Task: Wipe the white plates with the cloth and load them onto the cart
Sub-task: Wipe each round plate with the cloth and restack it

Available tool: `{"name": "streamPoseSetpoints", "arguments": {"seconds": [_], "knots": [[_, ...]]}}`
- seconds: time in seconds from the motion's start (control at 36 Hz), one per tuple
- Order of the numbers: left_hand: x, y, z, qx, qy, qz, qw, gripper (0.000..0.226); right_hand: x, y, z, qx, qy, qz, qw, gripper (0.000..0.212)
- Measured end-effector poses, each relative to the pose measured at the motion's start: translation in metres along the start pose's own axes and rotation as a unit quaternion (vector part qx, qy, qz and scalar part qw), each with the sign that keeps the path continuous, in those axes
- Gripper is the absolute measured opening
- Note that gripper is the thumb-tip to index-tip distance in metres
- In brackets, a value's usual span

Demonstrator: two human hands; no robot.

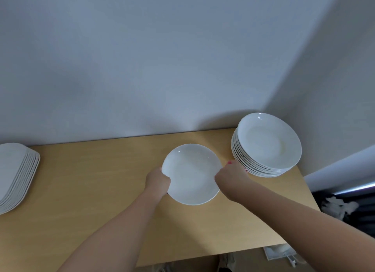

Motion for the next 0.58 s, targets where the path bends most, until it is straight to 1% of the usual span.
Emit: {"name": "streamPoseSetpoints", "arguments": {"seconds": [0.06,0.11,0.17,0.19,0.22,0.25,0.28,0.33,0.39,0.44,0.5,0.58], "knots": [[0.002,0.000,0.000,-0.016,0.022,0.003,1.000,0.020,-0.002,-0.017,-0.013,-0.031,0.068,-0.051,0.996,0.027],[0.007,0.000,-0.002,-0.048,0.064,0.000,0.997,0.010,-0.007,-0.033,-0.021,-0.053,0.154,-0.100,0.982,0.029],[0.016,0.001,-0.003,-0.103,0.140,-0.014,0.985,0.005,-0.013,-0.046,-0.023,-0.062,0.212,-0.116,0.968,0.031],[0.020,0.001,-0.004,-0.138,0.185,-0.027,0.973,0.005,-0.016,-0.051,-0.022,-0.064,0.230,-0.116,0.964,0.030],[0.025,0.001,-0.005,-0.174,0.226,-0.040,0.958,0.004,-0.019,-0.054,-0.020,-0.066,0.244,-0.115,0.961,0.030],[0.028,0.001,-0.006,-0.211,0.262,-0.046,0.941,0.007,-0.020,-0.056,-0.018,-0.068,0.256,-0.117,0.957,0.030],[0.030,-0.001,-0.006,-0.249,0.294,-0.043,0.922,0.019,-0.021,-0.058,-0.016,-0.070,0.263,-0.121,0.955,0.029],[0.027,-0.003,-0.004,-0.320,0.353,-0.011,0.879,0.041,-0.022,-0.060,-0.014,-0.075,0.268,-0.131,0.952,0.029],[0.019,-0.006,0.001,-0.364,0.403,0.043,0.838,0.050,-0.021,-0.060,-0.011,-0.081,0.274,-0.135,0.949,0.030],[0.008,-0.009,0.004,-0.393,0.450,0.087,0.797,0.051,-0.019,-0.061,-0.010,-0.087,0.281,-0.137,0.946,0.031],[0.000,-0.013,0.005,-0.416,0.490,0.107,0.759,0.049,-0.016,-0.061,-0.009,-0.088,0.280,-0.135,0.946,0.030],[-0.010,-0.020,0.005,-0.434,0.520,0.127,0.725,0.047,-0.014,-0.060,-0.007,-0.084,0.286,-0.132,0.945,0.029]]}}
Point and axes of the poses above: each hand's wrist, its own y-axis towards the middle knuckle, its own x-axis out of the back of the hand, z = x × y, the point moved 6 cm from there along y, towards the middle knuckle, and after that the axes turned 6 degrees about -z, right-handed, at the moved point
